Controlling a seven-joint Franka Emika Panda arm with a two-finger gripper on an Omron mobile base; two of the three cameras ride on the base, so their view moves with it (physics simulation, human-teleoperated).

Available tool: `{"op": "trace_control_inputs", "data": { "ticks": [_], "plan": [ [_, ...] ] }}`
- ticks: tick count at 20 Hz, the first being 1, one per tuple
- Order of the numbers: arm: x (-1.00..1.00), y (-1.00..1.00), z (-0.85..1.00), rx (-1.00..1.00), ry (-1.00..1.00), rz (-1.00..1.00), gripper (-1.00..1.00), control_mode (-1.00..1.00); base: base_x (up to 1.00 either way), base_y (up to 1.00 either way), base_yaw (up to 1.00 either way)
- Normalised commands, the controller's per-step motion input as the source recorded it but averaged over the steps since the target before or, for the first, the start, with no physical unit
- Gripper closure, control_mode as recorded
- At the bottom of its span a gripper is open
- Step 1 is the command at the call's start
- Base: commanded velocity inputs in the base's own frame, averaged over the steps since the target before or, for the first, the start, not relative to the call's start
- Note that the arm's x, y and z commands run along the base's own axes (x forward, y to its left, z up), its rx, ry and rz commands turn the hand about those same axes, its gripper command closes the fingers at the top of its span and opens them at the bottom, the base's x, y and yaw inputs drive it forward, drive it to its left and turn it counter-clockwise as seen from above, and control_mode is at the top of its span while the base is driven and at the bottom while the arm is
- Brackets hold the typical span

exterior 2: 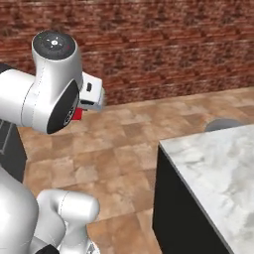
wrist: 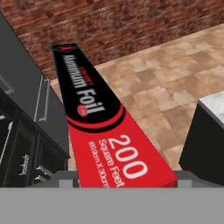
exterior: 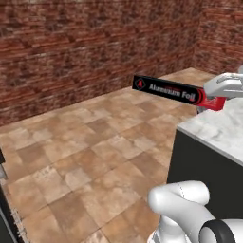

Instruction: Retrieve the tupperware and aluminum foil from the cabinet and place them on the dining counter near the plate with carrot and cucumber to prepare for storing leftovers.

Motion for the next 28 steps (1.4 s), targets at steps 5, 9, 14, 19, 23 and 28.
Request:
{"op": "trace_control_inputs", "data": {
  "ticks": [5,9,14,19,23,28],
  "plan": [
    [0.00,0.00,0.00,0.00,0.00,0.00,1.00,1.00,1.00,0.72,-0.27],
    [0.00,0.00,0.00,0.00,0.00,0.00,1.00,1.00,1.00,0.54,-0.29],
    [0.00,0.00,0.00,0.00,0.00,0.00,1.00,1.00,1.00,0.27,-0.34],
    [0.00,0.00,0.00,0.00,0.00,0.00,1.00,1.00,1.00,0.14,-0.45],
    [0.00,0.00,0.00,0.00,0.00,0.00,1.00,1.00,1.00,0.08,-0.49],
    [0.00,0.00,0.00,0.00,0.00,0.00,1.00,1.00,0.98,0.14,-0.53]
  ]
}}
